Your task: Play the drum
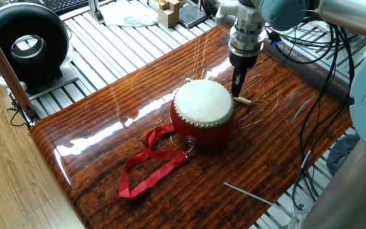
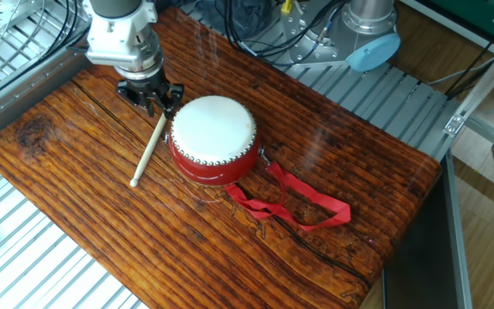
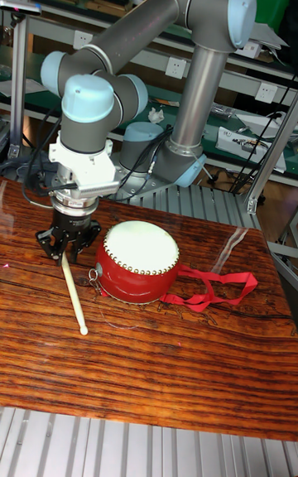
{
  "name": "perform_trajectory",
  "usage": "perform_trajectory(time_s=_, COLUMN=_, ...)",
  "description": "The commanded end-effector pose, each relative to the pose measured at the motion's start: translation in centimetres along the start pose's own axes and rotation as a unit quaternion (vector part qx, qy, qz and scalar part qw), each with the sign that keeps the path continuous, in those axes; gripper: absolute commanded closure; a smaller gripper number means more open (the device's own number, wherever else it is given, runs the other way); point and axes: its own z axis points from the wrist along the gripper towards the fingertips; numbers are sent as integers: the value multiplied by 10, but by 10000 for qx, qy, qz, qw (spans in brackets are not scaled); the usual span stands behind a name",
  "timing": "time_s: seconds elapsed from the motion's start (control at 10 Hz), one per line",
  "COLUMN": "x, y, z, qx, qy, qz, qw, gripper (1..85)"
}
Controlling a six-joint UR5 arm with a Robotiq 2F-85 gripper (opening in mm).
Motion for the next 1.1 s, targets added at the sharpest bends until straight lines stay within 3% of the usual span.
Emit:
perform_trajectory(time_s=0.0, x=-2, y=5, z=6, qx=-48, qy=37, qz=54, qw=10000, gripper=510)
perform_trajectory(time_s=0.7, x=-4, y=4, z=20, qx=-125, qy=16, qz=18, qw=9999, gripper=503)
perform_trajectory(time_s=1.0, x=-6, y=4, z=21, qx=-136, qy=-9, qz=24, qw=9999, gripper=573)
